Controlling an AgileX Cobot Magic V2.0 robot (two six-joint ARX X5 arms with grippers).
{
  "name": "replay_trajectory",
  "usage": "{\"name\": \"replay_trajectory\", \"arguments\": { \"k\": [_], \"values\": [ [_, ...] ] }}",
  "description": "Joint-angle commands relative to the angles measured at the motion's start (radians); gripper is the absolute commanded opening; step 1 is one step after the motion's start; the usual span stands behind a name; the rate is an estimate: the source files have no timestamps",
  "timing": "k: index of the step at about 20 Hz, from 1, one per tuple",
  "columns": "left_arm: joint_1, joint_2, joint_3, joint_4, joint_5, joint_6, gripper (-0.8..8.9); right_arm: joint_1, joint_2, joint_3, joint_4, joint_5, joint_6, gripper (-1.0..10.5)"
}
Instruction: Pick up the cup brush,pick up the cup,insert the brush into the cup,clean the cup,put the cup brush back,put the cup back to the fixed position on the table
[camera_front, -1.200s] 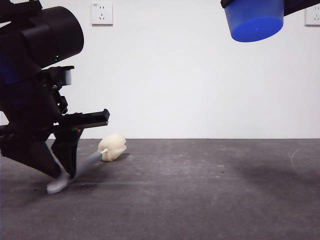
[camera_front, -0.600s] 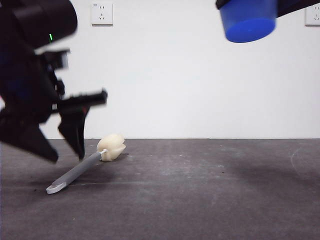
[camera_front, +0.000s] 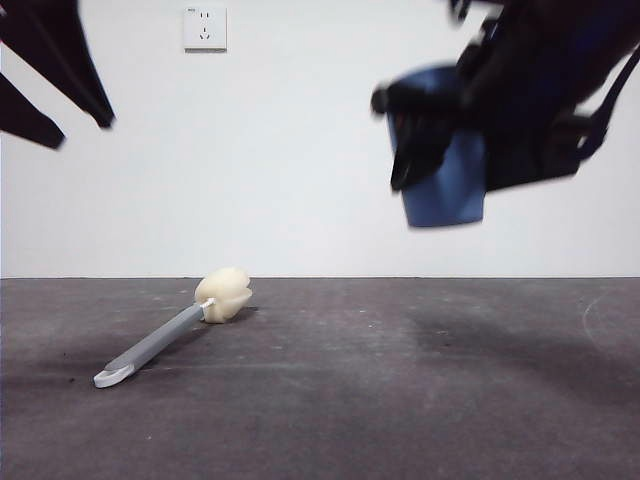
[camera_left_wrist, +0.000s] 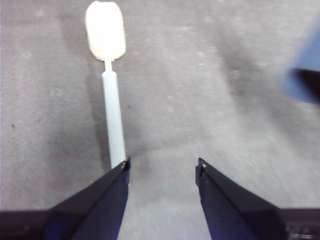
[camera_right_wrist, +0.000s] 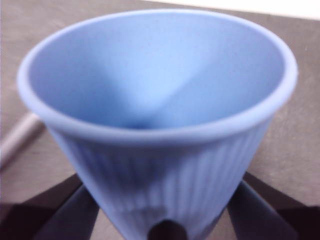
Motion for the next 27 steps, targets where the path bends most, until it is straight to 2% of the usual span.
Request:
{"name": "replay_trajectory", "arguments": {
  "k": [1,7,11,18,22,23,25,27],
  "values": [
    [-0.004,-0.060,-0.005,-0.050,0.020,0.048,2.20,-0.023,0.111,-0.011,0.102,-0.012,0.013,-0.1],
    [-0.004,-0.121,-0.005,-0.185,0.020,0.075,2.20,-0.098,0.326,-0.011,0.310,-0.050,0.010,-0.1],
    [-0.004,-0.122,-0.005,-0.198,0.019,0.085,2.20,-0.142,0.393,-0.011,0.381,-0.102,0.008,-0.1],
    [-0.004,-0.121,-0.005,-0.194,0.017,0.103,2.20,-0.185,0.437,-0.011,0.379,-0.184,-0.019,-0.1],
    [-0.004,-0.121,-0.005,-0.194,0.017,0.103,2.20,-0.183,0.437,-0.011,0.262,-0.207,-0.015,0.1],
    [-0.004,-0.121,-0.005,-0.194,0.017,0.103,2.20,-0.182,0.437,-0.011,0.227,-0.207,-0.016,0.6],
    [-0.004,-0.121,-0.005,-0.194,0.018,0.103,2.20,-0.182,0.437,-0.011,0.200,-0.208,-0.016,2.9],
    [-0.004,-0.121,-0.005,-0.195,0.018,0.103,2.20,-0.182,0.436,-0.011,0.197,-0.209,-0.013,4.1]
  ]
}}
